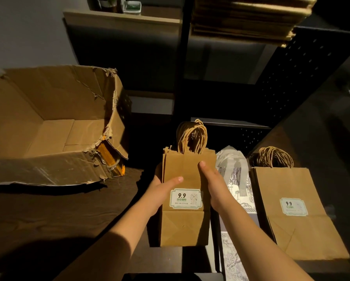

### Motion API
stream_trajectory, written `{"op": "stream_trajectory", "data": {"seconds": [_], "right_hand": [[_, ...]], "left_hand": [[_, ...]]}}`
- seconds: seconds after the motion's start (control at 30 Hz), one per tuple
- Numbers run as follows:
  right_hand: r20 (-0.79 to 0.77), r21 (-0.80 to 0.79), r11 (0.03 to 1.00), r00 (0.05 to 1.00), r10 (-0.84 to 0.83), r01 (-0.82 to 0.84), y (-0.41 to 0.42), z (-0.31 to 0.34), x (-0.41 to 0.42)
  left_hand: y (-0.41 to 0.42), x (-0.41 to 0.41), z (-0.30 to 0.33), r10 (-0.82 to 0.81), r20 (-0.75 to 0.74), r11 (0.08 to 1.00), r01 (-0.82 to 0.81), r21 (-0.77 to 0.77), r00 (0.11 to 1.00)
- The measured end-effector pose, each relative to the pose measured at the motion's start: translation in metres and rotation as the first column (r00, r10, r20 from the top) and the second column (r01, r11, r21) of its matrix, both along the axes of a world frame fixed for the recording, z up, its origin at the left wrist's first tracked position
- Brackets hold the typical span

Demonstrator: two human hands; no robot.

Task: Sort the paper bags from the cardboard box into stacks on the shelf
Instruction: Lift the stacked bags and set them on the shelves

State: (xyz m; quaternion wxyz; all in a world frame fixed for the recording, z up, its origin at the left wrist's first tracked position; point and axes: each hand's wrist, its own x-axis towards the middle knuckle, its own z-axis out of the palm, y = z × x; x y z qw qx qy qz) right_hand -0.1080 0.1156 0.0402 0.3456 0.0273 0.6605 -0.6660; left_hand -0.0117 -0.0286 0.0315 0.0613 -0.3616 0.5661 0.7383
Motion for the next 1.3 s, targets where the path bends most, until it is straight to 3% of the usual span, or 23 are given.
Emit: {"op": "stream_trajectory", "data": {"seconds": [0.27,0.87,1.1,1.3], "right_hand": [[-0.137,-0.109,0.994,0.991,-0.008,-0.007,0.0,0.018,-0.011],[-0.251,-0.152,0.984,0.966,0.056,-0.096,0.008,0.023,0.016],[-0.348,-0.067,0.976,0.922,0.171,-0.207,-0.001,0.038,0.013],[-0.278,-0.059,0.968,0.935,0.22,-0.246,0.0,0.02,0.028]], "left_hand": [[-0.017,-0.018,0.031,-0.143,-0.101,0.982,0.129,-0.134,0.984],[-0.007,0.006,0.024,0.01,-0.277,0.996,-0.033,-0.08,0.961],[-0.028,0.012,0.034,-0.082,-0.398,0.968,-0.022,-0.249,0.914],[-0.04,0.027,0.022,-0.191,-0.347,0.937,0.066,-0.342,0.918]]}}
